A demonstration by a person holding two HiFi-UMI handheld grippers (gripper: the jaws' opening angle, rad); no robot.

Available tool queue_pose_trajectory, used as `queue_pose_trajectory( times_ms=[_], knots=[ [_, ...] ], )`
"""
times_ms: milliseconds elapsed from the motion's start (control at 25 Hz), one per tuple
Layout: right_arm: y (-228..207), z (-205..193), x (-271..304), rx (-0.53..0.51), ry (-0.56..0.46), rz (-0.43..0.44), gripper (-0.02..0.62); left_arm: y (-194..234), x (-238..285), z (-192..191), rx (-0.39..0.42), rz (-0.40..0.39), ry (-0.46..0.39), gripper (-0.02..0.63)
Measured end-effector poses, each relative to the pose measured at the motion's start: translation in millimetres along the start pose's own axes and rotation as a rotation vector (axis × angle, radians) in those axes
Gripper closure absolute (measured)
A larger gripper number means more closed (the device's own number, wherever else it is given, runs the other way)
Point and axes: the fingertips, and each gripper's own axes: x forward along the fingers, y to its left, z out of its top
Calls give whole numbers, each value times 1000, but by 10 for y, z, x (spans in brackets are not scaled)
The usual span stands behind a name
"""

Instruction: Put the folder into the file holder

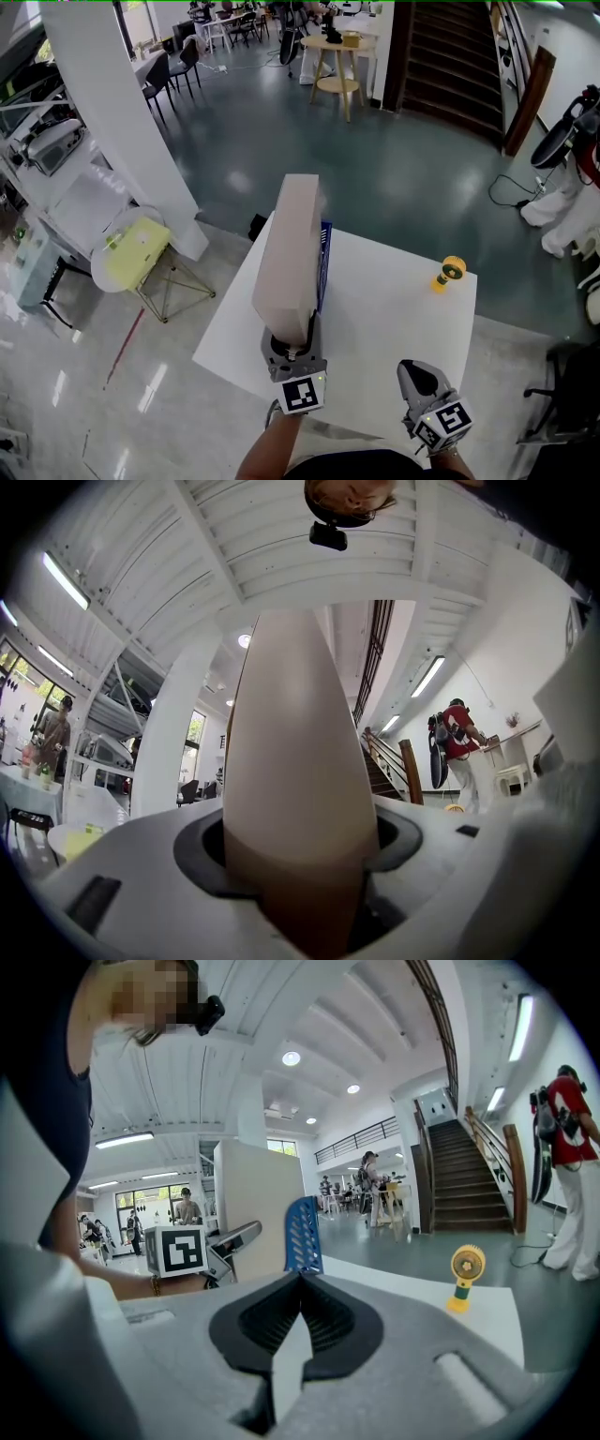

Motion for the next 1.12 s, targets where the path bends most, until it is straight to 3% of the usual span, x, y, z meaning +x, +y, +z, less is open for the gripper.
queue_pose_trajectory(
  times_ms=[600,760,1000,1120],
  knots=[
    [2,-61,-21,14,25,-13,594,11,-72,43,-24,3,-62,336],
    [-19,-79,-10,18,38,-18,594,3,-41,0,14,-4,-46,336],
    [-2,-74,34,20,46,-5,594,21,-50,-8,-29,6,-47,336],
    [-7,-54,16,25,40,-14,594,-11,-80,5,-7,-18,-47,336]
  ],
)
